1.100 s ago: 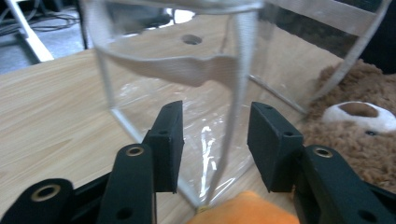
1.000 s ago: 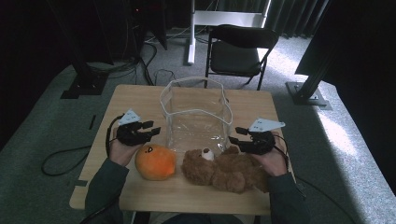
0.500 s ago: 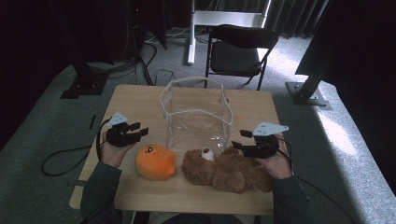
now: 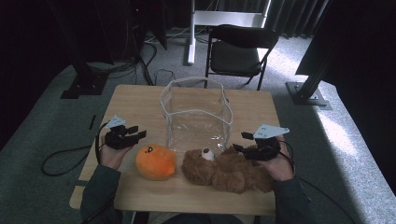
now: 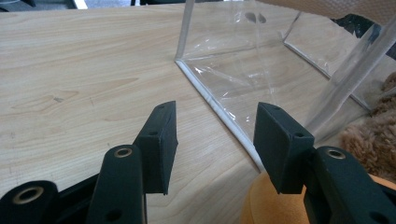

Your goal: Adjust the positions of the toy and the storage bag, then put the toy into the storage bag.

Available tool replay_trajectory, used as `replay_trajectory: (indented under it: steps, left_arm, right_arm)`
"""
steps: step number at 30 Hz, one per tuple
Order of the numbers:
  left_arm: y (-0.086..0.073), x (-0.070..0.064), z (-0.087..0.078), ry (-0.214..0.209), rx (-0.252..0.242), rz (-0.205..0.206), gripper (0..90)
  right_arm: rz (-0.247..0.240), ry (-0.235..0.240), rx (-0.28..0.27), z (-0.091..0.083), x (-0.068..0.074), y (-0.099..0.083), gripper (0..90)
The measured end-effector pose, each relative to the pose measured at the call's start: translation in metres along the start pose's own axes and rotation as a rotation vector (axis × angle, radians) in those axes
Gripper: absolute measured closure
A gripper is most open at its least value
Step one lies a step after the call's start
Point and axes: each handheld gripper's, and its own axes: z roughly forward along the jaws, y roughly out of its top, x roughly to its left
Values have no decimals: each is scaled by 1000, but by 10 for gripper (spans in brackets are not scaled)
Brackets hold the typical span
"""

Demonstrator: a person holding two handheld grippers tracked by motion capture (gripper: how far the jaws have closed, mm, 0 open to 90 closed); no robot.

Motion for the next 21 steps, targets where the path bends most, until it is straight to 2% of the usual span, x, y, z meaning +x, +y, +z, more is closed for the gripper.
replay_trajectory:
  steps: [6, 21]
  left_arm:
    - [-5, 1, 5, -1, 16, -10, 502]
    - [-15, 11, 6, 19, 17, -44, 496]
  right_arm:
    - [-1, 1, 10, -2, 1, -3, 398]
    - [-5, -4, 40, -8, 2, -12, 381]
